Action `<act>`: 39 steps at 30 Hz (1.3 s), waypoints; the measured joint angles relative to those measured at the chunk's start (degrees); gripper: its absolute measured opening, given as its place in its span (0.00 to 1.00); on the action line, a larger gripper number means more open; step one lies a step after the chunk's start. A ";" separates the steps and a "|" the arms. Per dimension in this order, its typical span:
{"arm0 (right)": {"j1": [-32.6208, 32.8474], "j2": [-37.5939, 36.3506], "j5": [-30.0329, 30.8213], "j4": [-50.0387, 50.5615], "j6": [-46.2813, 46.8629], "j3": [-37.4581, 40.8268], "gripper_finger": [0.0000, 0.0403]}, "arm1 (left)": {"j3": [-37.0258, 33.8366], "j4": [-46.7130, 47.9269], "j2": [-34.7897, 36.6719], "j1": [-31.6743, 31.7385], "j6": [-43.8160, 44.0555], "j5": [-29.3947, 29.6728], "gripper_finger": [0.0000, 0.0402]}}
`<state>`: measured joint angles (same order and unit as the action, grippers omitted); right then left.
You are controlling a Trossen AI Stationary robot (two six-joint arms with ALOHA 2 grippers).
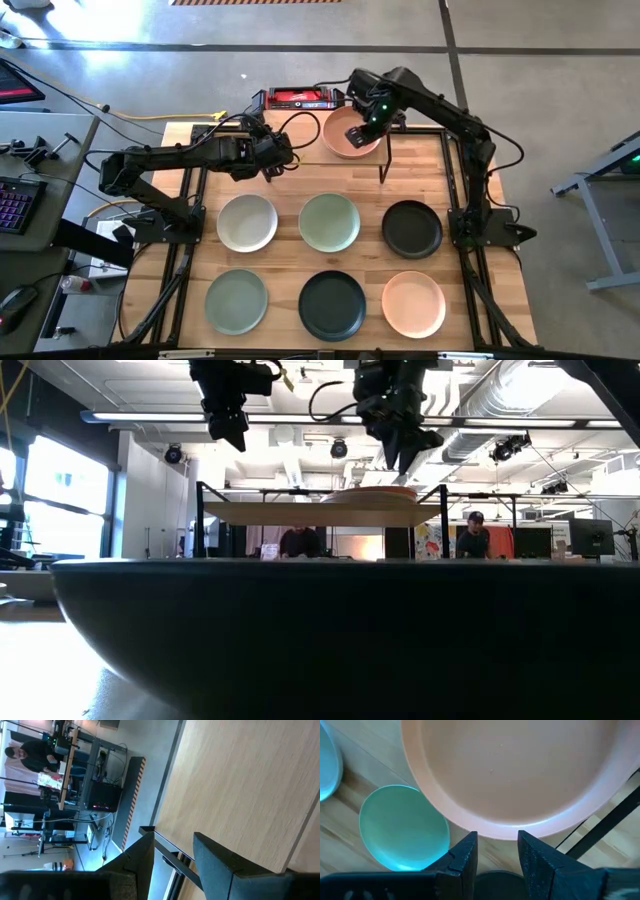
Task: Place and stack plates onto a shelf
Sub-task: Stack the light orange plate on top of the orange plate on the shelf
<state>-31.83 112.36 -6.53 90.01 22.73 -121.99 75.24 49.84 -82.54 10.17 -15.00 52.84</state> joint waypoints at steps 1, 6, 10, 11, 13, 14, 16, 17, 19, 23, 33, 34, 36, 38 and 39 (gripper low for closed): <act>0.33 0.01 0.06 0.00 0.92 0.00 0.29 | 0.00 0.01 0.00 -0.02 0.00 0.00 0.32; 2.19 0.02 0.75 -0.01 4.43 0.02 0.29 | -0.02 0.02 0.00 0.00 0.04 0.00 0.32; 4.42 0.02 3.33 0.01 7.29 0.02 0.29 | -0.02 0.00 0.00 0.00 0.11 0.00 0.32; 5.02 0.02 3.56 0.01 7.71 0.02 0.29 | 0.00 0.00 0.00 -0.01 0.10 0.00 0.32; 6.29 0.04 4.76 0.01 8.37 0.02 0.29 | -0.01 0.00 0.00 -0.02 0.11 0.00 0.32; 6.86 0.04 5.22 0.01 8.36 0.03 0.29 | 0.00 0.02 0.00 -0.02 0.09 0.00 0.32; 7.68 0.04 5.72 0.01 8.36 0.04 0.29 | -0.02 0.02 0.00 -0.02 0.09 0.00 0.32; 7.95 0.04 5.75 0.01 8.34 0.04 0.29 | 0.00 0.00 0.00 -0.02 0.09 0.00 0.32; 8.05 0.04 5.89 0.01 7.84 0.04 0.29 | -0.02 0.00 0.00 -0.01 0.09 0.00 0.32; 5.97 0.04 7.51 0.00 5.78 0.04 0.29 | -0.02 0.02 0.00 0.00 0.06 0.00 0.32; 3.74 0.04 -1.09 0.01 5.34 0.04 0.29 | -0.01 1.39 0.00 -0.01 1.59 -0.71 0.32; 4.48 0.04 -1.93 0.01 5.33 0.04 0.29 | 0.00 2.65 0.00 0.00 2.85 -1.74 0.32; 6.22 0.04 -3.29 0.01 5.61 0.04 0.29 | -0.02 6.19 0.00 0.00 6.30 -4.36 0.32; 8.31 0.04 -3.60 0.01 6.57 0.04 0.29 | -0.02 10.20 0.00 -0.02 10.55 -6.75 0.32; 9.36 0.04 -3.58 0.01 7.07 0.04 0.29 | -0.02 12.04 0.00 -0.02 12.71 -7.86 0.32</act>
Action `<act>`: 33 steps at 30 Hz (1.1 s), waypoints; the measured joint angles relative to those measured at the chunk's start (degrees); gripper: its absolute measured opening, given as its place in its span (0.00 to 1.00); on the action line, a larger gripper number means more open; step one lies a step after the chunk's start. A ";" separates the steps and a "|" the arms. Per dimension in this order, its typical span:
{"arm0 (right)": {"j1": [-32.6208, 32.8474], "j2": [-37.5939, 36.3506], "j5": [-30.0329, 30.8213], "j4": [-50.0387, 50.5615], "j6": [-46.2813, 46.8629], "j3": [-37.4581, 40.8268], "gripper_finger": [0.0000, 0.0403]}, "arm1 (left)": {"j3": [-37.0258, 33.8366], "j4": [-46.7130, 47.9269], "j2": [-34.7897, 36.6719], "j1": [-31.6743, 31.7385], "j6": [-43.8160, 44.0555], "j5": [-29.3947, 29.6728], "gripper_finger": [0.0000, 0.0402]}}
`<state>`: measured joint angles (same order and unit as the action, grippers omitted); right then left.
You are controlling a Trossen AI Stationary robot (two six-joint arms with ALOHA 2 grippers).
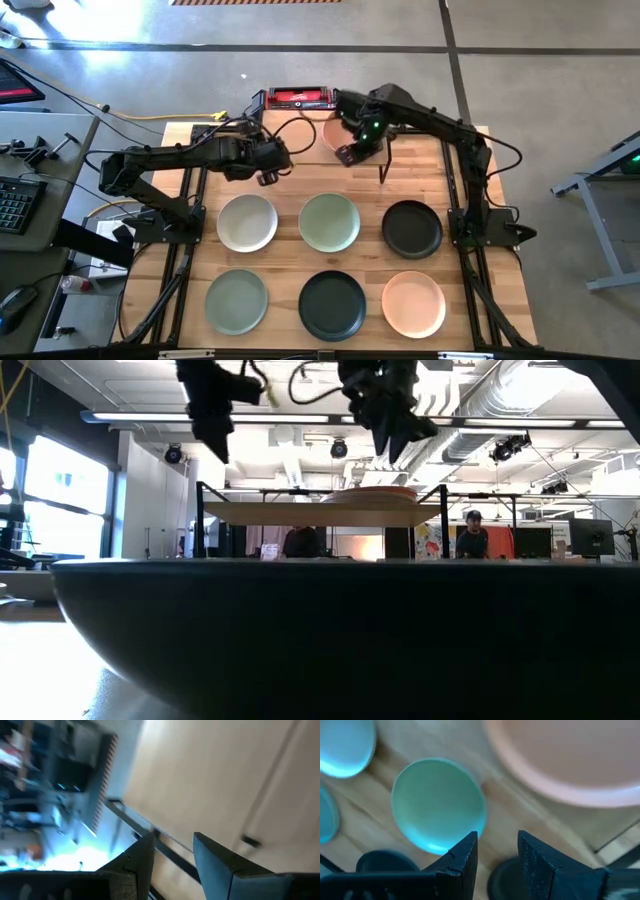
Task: Place and stack plates onto a shelf
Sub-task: Stack the light orange plate on top of the orange plate on the shelf
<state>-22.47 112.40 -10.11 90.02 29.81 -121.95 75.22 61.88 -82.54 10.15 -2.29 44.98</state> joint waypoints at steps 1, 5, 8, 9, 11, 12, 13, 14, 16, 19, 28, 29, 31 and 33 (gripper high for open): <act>1.01 0.02 0.00 -0.02 0.42 0.00 0.29 | 0.00 1.83 0.00 0.00 2.08 -1.15 0.32; 5.23 0.02 0.00 -0.02 2.95 0.00 0.29 | 0.00 8.13 0.00 0.00 9.20 -5.87 0.32; 8.13 0.02 0.63 -0.02 5.22 0.00 0.29 | -0.11 12.04 0.00 0.00 12.98 -9.79 0.32; 9.02 0.02 0.85 -0.02 6.20 0.00 0.29 | -0.40 12.73 0.00 -0.09 13.95 -11.07 0.32; 10.92 0.02 1.05 0.00 7.46 0.00 0.29 | -0.96 13.94 0.00 -0.38 15.61 -13.96 0.32; 11.91 0.02 1.05 0.01 7.88 0.01 0.29 | -1.28 14.40 0.00 -0.59 16.28 -15.23 0.31; 12.90 0.02 1.02 0.00 8.47 0.02 0.29 | -1.59 14.97 0.00 -0.73 16.99 -16.47 0.31; 13.91 0.02 1.01 -0.01 8.77 0.02 0.29 | -1.93 15.35 0.00 -0.96 17.79 -17.73 0.31; 15.91 0.02 1.03 0.09 8.78 0.02 0.29 | -2.88 15.06 0.00 -1.58 19.48 -20.13 0.31; 18.68 0.02 2.62 0.14 8.80 0.04 0.29 | -4.96 14.82 0.00 -2.90 21.86 -23.24 0.31; 26.85 0.02 7.32 -0.13 12.69 0.04 0.29 | -11.50 14.53 0.00 -9.13 27.87 -28.10 0.31; 27.72 0.02 7.89 -0.28 13.32 0.04 0.29 | -11.90 14.50 0.00 -9.85 28.59 -28.51 0.31; 29.38 0.02 8.66 -0.91 13.99 0.33 0.29 | -12.53 14.50 0.00 -11.21 30.15 -29.38 0.31; 30.86 0.01 9.04 -2.27 13.96 1.91 0.29 | -12.97 14.59 0.00 -12.60 31.51 -30.00 0.31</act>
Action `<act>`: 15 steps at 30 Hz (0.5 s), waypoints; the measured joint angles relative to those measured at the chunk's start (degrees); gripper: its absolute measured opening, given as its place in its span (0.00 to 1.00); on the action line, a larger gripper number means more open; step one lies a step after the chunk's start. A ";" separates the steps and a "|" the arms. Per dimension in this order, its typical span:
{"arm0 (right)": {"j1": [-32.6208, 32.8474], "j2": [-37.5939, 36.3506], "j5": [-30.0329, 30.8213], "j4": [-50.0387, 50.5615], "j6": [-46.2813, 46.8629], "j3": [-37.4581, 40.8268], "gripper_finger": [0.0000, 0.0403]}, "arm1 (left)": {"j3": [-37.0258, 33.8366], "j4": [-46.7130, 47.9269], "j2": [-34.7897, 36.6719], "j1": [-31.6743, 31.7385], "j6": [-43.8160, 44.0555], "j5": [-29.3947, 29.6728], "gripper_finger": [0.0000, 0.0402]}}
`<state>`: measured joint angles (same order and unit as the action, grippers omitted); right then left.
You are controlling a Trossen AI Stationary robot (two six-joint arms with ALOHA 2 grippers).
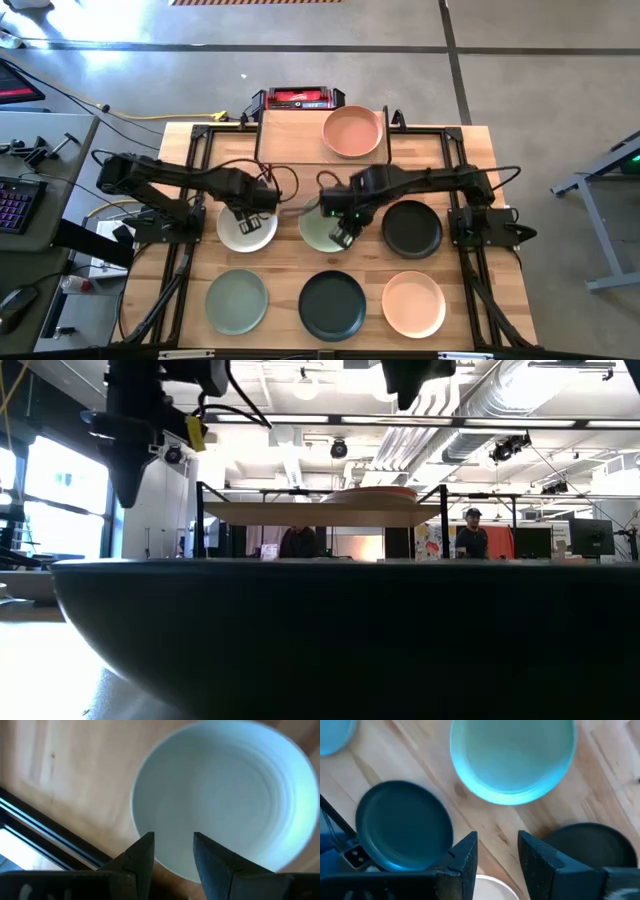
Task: Place and stack plates onto a shelf
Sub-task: Stack the light orange plate on top of the orange plate on the shelf
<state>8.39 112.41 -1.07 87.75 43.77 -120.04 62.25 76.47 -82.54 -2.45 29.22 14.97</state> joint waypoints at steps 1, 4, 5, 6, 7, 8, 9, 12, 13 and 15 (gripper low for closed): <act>0.81 0.10 0.01 -0.05 -0.87 0.94 0.29 | -0.08 -0.04 0.00 -0.71 0.55 -0.28 0.31; 3.14 0.03 -1.18 -1.13 -5.58 5.18 0.29 | -0.08 -0.09 0.00 -2.86 1.96 -1.47 0.31; 3.87 0.06 -1.80 -1.55 -7.16 6.78 0.29 | -0.08 -0.09 0.00 -3.56 2.57 -1.71 0.31; 4.55 0.15 -2.08 -1.51 -8.65 8.25 0.29 | -0.08 -0.07 0.00 -4.24 3.37 -2.06 0.31; 5.27 0.16 -2.15 -1.48 -10.22 9.66 0.29 | -0.08 -0.07 0.00 -4.93 4.30 -2.39 0.31; 5.95 0.11 -2.18 -1.72 -11.75 11.08 0.29 | -0.08 -0.09 0.00 -5.63 5.28 -2.45 0.31; 6.61 0.08 -2.20 -2.17 -13.12 12.61 0.29 | -0.08 -0.08 0.00 -6.32 6.33 -2.45 0.31; 8.70 0.12 -2.23 -2.60 -17.57 16.56 0.29 | -0.08 -0.10 0.00 -8.29 9.78 -2.46 0.31; 9.40 0.06 -2.25 -3.13 -19.19 17.88 0.29 | -0.08 -0.09 0.00 -8.93 11.14 -2.45 0.31; 10.90 0.07 -2.22 -4.41 -22.24 20.59 0.29 | -0.08 -0.13 0.00 -10.10 13.89 -2.46 0.31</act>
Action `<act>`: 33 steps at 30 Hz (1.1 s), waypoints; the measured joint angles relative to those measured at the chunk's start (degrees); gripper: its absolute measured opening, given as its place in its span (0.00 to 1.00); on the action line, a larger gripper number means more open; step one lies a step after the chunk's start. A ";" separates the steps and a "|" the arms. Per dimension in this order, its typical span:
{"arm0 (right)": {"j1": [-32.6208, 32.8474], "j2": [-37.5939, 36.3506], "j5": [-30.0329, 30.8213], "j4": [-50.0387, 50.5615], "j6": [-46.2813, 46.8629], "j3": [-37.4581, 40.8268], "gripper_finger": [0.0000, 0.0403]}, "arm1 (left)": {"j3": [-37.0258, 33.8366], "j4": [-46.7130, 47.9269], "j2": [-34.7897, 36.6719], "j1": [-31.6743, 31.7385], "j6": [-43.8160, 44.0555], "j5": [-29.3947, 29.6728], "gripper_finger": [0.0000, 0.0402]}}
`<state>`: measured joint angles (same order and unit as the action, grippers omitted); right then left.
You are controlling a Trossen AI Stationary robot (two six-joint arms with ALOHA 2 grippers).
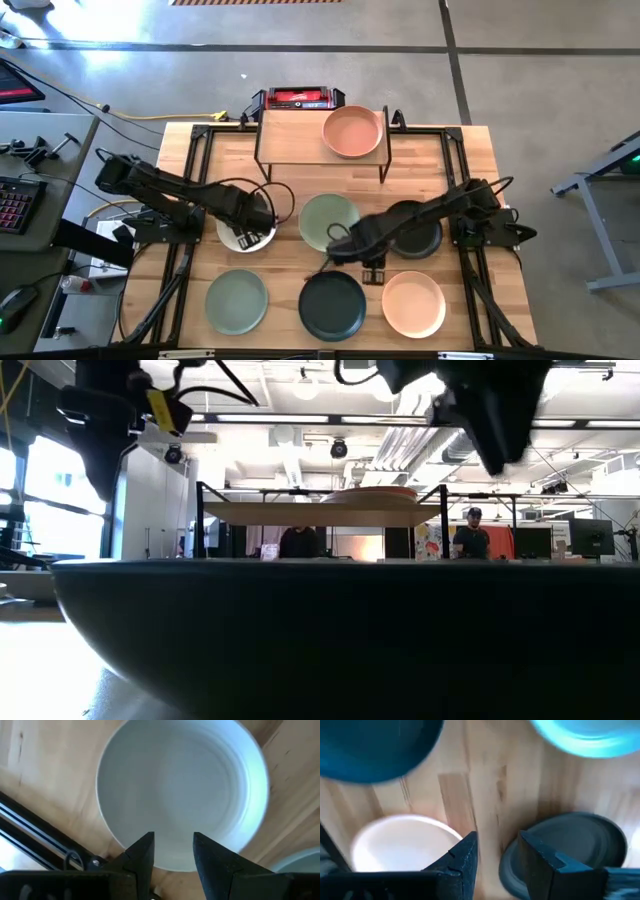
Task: Place and stack plates onto a shelf
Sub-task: Stack the light orange plate on top of the orange plate on the shelf
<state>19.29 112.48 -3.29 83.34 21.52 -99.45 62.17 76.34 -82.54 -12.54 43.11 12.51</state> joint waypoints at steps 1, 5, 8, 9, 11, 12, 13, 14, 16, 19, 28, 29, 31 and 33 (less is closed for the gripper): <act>0.83 0.01 -0.02 -0.62 -1.41 1.23 0.29 | 0.00 0.02 0.00 -0.55 1.31 0.00 0.31; 4.01 0.01 -0.17 -2.84 -5.95 5.57 0.29 | 0.00 0.00 0.00 -2.44 4.78 -0.61 0.31; 6.10 0.01 -0.17 -4.32 -7.42 8.28 0.29 | 0.00 -0.07 0.00 -3.57 6.96 -0.85 0.31; 6.73 0.01 -0.17 -5.07 -7.58 9.24 0.29 | 0.00 -0.08 0.00 -3.90 7.72 -0.85 0.31; 7.97 0.01 -0.15 -6.74 -7.56 10.94 0.29 | 0.00 -0.09 0.00 -4.47 9.34 -0.88 0.31; 8.57 0.01 -0.17 -7.69 -7.50 11.91 0.29 | 0.00 -0.09 0.00 -4.72 10.14 -0.99 0.31; 9.10 0.01 -0.16 -8.65 -7.49 12.87 0.29 | 0.00 -0.11 0.00 -4.96 10.78 -1.08 0.31; 9.65 0.01 -0.07 -9.51 -7.42 13.68 0.29 | 0.00 -0.11 0.00 -5.14 11.32 -1.29 0.31; 10.62 0.01 0.28 -10.36 -6.60 15.08 0.29 | 0.00 -0.13 0.00 -5.34 12.25 -2.01 0.31; 11.96 0.01 0.28 -11.20 -6.42 16.71 0.29 | 0.00 -0.16 0.00 -5.46 13.29 -3.53 0.31; 13.83 0.01 2.21 -15.83 -4.94 21.39 0.29 | 0.00 -2.64 0.00 -5.46 13.84 -3.50 0.31; 13.83 0.01 2.36 -16.09 -4.42 21.94 0.29 | 0.00 -3.39 0.00 -5.46 13.86 -3.49 0.31; 13.81 0.00 2.35 -16.56 -3.83 22.95 0.29 | 0.00 -4.61 0.00 -5.46 13.84 -3.45 0.31; 13.79 -0.01 2.08 -17.61 -3.87 24.10 0.29 | 0.00 -5.61 0.00 -5.46 13.84 -3.45 0.31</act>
<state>33.08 112.46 -1.21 65.73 17.65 -75.35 62.17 70.73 -82.54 -18.00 56.95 9.06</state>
